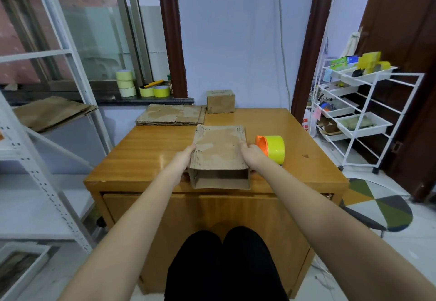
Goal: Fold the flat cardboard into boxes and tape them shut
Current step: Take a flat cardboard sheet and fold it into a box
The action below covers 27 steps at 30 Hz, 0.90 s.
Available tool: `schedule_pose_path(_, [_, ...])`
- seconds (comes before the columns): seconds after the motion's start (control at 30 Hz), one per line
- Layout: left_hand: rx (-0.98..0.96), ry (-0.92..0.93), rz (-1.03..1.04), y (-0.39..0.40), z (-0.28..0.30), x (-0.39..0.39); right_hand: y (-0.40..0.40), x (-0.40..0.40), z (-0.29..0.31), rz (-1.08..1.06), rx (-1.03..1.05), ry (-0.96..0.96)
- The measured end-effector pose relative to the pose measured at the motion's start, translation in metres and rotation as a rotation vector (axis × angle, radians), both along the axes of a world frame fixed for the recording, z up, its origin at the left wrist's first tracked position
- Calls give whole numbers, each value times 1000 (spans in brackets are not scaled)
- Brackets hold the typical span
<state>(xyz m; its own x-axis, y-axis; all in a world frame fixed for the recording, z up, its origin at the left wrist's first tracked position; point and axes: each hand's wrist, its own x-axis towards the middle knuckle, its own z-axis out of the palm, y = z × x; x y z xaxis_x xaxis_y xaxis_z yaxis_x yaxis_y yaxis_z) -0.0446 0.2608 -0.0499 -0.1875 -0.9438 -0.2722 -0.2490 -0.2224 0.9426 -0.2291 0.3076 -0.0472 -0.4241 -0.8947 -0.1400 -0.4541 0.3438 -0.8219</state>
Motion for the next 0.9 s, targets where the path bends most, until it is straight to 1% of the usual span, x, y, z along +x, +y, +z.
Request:
schedule_pose_path(0.1, [-55, -2, -43, -1, 6, 3, -1, -5, 1, 9, -85, -17])
schedule_pose_path(0.23, [-175, 60, -115, -4, 14, 7, 0, -10, 6, 51, -233, -14])
schedule_pose_path(0.33, [-210, 101, -127, -11, 15, 10, 1, -14, 6, 76, -325, -33])
schedule_pose_path(0.47, [-264, 136, -170, -12, 15, 9, 8, -22, -1, 162, -445, -69])
schedule_pose_path(0.7, [-348, 173, -128, -6, 8, 7, 15, -24, -16, 109, -483, -63])
schedule_pose_path(0.9, [-350, 175, -61, -2, -3, 10, 19, -16, -21, 132, -464, -80])
